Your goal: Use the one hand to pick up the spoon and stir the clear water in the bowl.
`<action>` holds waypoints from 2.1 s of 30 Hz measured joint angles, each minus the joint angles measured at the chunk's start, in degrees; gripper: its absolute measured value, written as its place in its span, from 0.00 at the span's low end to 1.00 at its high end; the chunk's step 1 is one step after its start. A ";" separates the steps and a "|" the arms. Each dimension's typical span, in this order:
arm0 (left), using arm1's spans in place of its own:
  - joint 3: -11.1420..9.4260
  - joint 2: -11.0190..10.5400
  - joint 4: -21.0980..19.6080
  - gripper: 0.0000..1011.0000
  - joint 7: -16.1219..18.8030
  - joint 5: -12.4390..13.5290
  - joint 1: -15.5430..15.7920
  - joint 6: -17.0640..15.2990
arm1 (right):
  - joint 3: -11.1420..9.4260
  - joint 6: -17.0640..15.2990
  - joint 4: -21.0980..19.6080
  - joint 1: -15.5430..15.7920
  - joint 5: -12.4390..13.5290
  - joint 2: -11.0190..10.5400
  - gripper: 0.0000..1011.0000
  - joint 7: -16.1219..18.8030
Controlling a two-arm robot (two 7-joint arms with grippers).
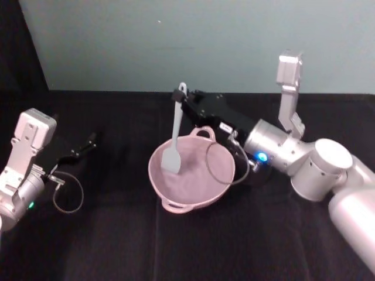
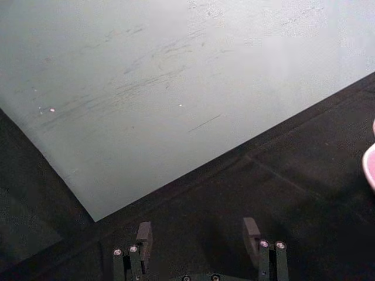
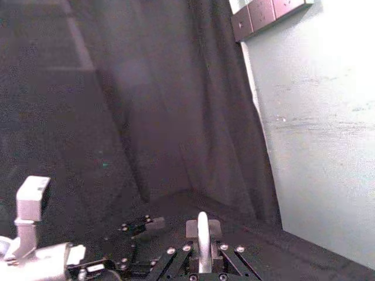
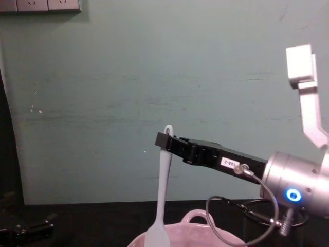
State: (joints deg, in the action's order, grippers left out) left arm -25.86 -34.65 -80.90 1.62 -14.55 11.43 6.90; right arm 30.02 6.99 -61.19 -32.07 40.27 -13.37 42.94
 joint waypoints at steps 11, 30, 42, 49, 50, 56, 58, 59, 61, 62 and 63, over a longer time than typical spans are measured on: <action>0.00 0.00 0.00 1.00 0.00 0.00 0.00 0.00 | -1.00 0.05 4.35 -3.41 -1.20 -0.19 0.11 0.26; 0.00 0.00 0.00 1.00 0.00 0.00 0.00 0.00 | -5.20 -1.47 -11.01 7.79 0.23 -7.90 0.11 -4.65; 0.00 0.00 0.00 1.00 0.00 0.00 0.00 0.00 | -1.88 -2.67 -12.84 8.20 0.50 -6.34 0.11 -3.73; 0.00 0.00 0.00 1.00 0.00 0.00 0.00 0.00 | 0.31 -1.97 -7.09 3.87 0.07 -2.92 0.11 -1.97; 0.00 0.00 0.00 1.00 0.00 0.00 0.00 0.00 | 0.31 -1.97 -7.09 3.87 0.07 -2.92 0.11 -1.97; 0.00 0.00 0.00 1.00 0.00 0.00 0.00 0.00 | 1.17 -1.16 -0.75 -0.29 -0.58 -0.29 0.11 -0.54; 0.00 0.00 0.00 1.00 0.00 0.00 0.00 0.00 | 1.20 -0.86 1.33 -1.62 -0.92 0.31 0.11 -0.23; 0.00 0.00 0.00 1.00 0.00 0.01 0.00 0.00 | 1.17 -0.78 2.04 -1.99 -1.01 0.48 0.11 -0.19; 0.00 0.00 0.00 1.00 0.00 0.00 0.00 0.00 | 0.73 -0.45 3.64 -2.78 -1.17 0.65 0.11 -0.20; 0.00 0.00 0.00 1.00 0.00 0.00 0.00 0.00 | 0.56 -0.37 3.97 -2.95 -1.25 0.64 0.11 -0.23; 0.00 0.00 0.00 1.00 0.00 0.00 0.00 0.00 | 0.11 -0.25 4.34 -3.11 -1.46 0.40 0.11 -0.47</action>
State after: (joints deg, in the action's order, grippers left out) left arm -25.86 -34.65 -80.90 1.62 -14.55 11.43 6.91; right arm 30.13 6.74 -56.86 -35.17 38.81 -12.97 42.47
